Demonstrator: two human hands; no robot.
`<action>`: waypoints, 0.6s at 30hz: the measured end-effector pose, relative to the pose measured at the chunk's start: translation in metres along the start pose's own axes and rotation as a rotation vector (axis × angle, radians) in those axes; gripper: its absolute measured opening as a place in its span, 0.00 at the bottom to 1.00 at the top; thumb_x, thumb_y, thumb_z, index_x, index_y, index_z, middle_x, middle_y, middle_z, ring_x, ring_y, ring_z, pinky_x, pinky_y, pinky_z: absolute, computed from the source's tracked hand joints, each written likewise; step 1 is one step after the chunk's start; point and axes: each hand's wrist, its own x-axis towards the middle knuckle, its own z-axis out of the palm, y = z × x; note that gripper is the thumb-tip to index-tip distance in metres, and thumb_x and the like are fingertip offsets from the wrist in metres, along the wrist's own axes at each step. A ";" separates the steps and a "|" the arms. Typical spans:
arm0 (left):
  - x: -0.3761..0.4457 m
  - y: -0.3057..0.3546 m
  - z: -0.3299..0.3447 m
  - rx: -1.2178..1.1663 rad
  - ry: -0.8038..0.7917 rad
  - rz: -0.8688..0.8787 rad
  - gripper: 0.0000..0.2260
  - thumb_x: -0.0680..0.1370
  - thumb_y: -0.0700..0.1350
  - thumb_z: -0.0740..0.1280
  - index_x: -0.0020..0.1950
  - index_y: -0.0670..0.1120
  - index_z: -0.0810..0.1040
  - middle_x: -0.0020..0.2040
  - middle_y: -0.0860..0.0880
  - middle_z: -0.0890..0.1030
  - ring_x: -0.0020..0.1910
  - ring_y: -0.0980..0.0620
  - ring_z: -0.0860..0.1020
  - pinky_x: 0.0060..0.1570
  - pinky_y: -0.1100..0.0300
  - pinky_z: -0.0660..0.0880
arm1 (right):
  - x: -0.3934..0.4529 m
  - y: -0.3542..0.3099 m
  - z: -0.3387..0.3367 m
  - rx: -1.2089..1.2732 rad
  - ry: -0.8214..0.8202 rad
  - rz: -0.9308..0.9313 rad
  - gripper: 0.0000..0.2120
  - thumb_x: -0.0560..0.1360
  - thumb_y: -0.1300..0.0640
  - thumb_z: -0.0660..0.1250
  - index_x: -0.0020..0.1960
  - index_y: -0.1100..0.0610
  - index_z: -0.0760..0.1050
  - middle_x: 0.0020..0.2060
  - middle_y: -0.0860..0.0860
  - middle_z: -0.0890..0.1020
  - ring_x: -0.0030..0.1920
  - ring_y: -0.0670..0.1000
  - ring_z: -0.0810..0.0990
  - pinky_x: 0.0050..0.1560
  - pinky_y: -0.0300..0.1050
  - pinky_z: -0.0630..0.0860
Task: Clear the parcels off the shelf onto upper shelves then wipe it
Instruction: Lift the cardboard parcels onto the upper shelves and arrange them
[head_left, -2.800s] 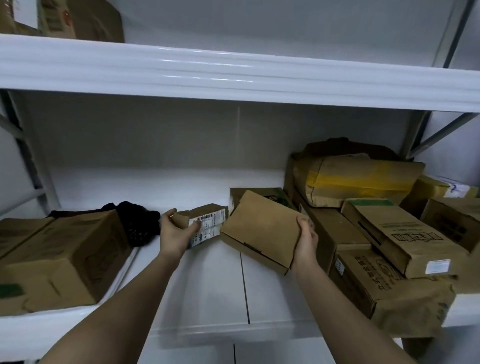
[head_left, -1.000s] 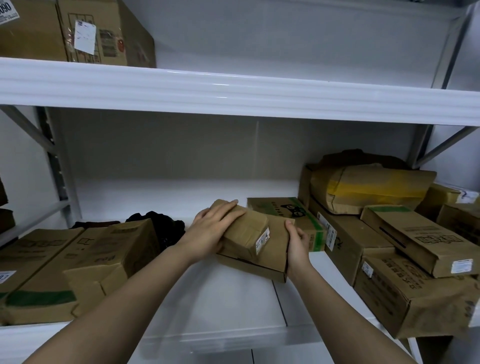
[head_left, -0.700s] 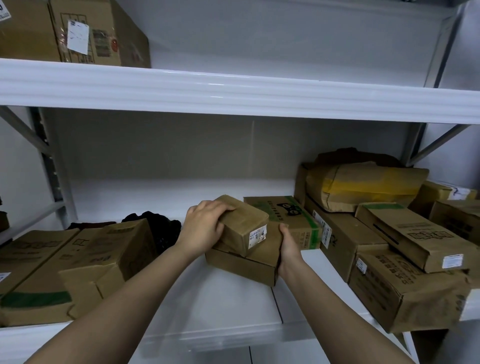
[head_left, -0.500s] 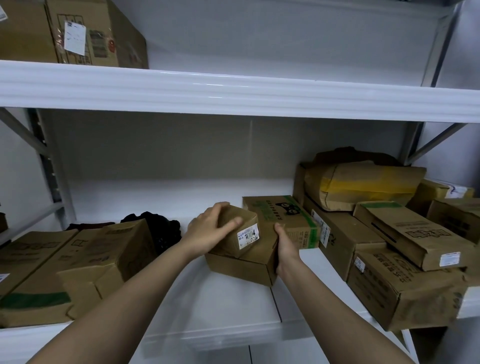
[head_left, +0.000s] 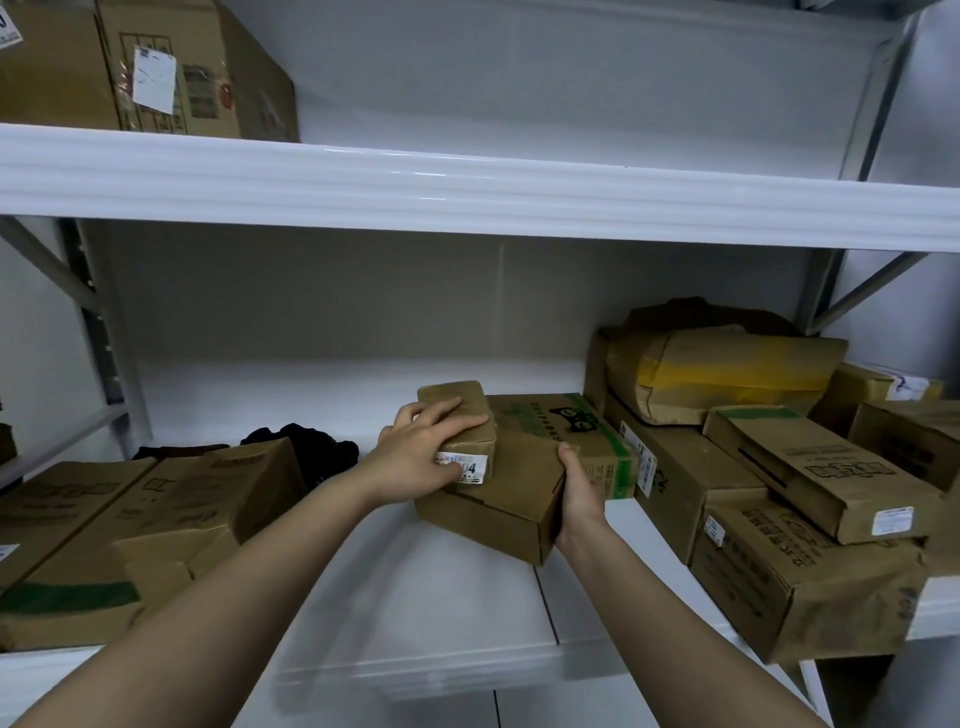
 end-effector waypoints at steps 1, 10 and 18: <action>0.000 0.002 0.000 -0.046 0.017 -0.022 0.28 0.77 0.45 0.64 0.73 0.64 0.61 0.77 0.54 0.53 0.74 0.47 0.49 0.71 0.47 0.54 | -0.001 -0.001 -0.001 0.000 0.007 -0.006 0.21 0.71 0.45 0.72 0.56 0.55 0.70 0.51 0.57 0.80 0.49 0.58 0.81 0.53 0.56 0.79; 0.006 0.020 0.015 0.035 0.385 -0.256 0.28 0.69 0.61 0.69 0.62 0.51 0.64 0.64 0.51 0.67 0.67 0.47 0.62 0.58 0.48 0.72 | -0.020 -0.005 0.005 -0.047 -0.081 -0.059 0.20 0.73 0.50 0.71 0.58 0.55 0.67 0.50 0.55 0.78 0.47 0.51 0.78 0.47 0.49 0.78; -0.013 0.034 -0.002 -0.002 0.770 -0.091 0.19 0.69 0.53 0.71 0.56 0.46 0.72 0.54 0.51 0.71 0.56 0.48 0.70 0.46 0.54 0.74 | -0.027 -0.027 -0.015 -0.088 -0.056 -0.197 0.15 0.76 0.44 0.62 0.58 0.51 0.71 0.55 0.55 0.77 0.54 0.55 0.77 0.55 0.52 0.75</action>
